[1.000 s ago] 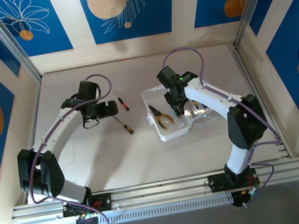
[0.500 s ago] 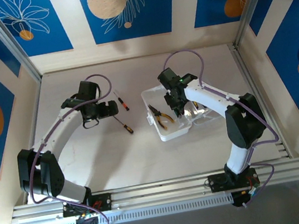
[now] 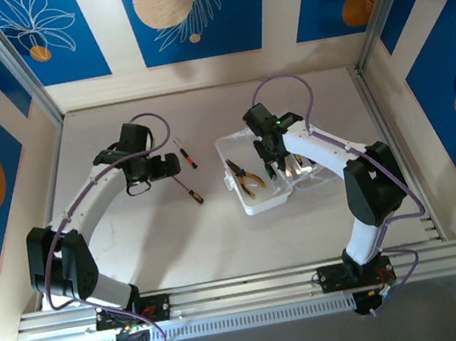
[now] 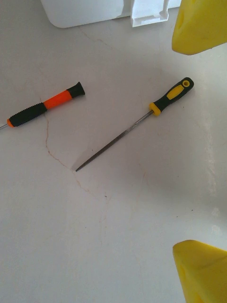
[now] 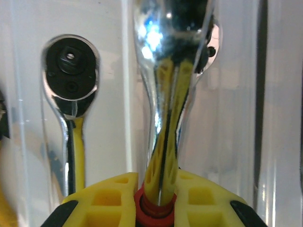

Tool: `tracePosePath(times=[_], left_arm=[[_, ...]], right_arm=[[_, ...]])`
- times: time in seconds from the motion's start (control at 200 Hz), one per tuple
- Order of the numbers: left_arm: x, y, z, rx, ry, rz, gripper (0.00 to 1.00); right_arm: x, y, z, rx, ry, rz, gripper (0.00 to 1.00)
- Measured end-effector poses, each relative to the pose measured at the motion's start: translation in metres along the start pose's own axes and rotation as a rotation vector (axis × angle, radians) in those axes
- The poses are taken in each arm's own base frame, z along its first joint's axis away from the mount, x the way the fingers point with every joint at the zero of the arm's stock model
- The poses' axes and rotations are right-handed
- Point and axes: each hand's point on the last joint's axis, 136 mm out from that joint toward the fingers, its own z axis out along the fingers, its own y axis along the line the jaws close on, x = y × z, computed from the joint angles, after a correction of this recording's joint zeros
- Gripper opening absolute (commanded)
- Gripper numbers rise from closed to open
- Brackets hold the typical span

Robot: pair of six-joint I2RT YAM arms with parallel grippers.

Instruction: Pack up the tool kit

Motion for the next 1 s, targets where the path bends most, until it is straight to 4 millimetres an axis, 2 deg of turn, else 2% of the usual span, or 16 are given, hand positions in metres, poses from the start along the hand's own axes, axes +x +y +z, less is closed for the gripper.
tracePosePath(times=[0.235, 0.49, 0.705, 0.995], left_arm=[[0.0, 0.0, 0.0, 0.003, 0.001, 0.0, 1.0], [0.0, -0.001, 0.0, 0.003, 0.001, 0.0, 1.0], [0.0, 0.0, 0.0, 0.003, 0.002, 0.0, 1.0], [0.0, 0.0, 0.0, 0.003, 0.002, 0.002, 1.0]], right_arm=[[0.001, 0.001, -0.001, -0.008, 0.002, -0.004, 0.0], [0.0, 0.006, -0.014, -0.061, -0.014, -0.001, 0.0], [0.002, 0.011, -0.014, -0.088, -0.008, -0.001, 0.0], [0.006, 0.015, -0.01, -0.114, 0.008, 0.005, 0.16]])
